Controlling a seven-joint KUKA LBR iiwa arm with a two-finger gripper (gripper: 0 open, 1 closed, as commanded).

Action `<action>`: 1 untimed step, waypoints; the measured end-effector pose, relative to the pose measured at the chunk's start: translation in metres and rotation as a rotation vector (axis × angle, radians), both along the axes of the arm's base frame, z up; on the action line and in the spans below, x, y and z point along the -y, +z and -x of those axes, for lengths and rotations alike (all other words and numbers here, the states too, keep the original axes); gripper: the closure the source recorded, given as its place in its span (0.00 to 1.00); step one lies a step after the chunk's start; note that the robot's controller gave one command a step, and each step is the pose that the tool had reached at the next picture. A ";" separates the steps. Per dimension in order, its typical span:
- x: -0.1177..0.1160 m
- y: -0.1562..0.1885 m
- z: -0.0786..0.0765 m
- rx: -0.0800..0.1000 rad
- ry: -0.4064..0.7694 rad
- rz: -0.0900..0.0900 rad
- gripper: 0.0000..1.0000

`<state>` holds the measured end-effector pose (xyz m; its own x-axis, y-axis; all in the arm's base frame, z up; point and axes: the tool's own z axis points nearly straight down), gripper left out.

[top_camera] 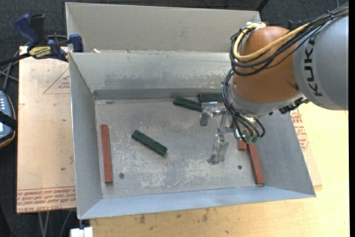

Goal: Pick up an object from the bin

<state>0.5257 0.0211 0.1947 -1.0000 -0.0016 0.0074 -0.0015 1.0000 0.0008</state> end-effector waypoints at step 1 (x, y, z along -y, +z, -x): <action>0.000 0.004 -0.002 0.008 -0.001 0.000 0.00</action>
Offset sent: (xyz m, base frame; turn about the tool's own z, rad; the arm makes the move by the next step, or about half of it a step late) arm 0.0591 0.0728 -0.0543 -0.0788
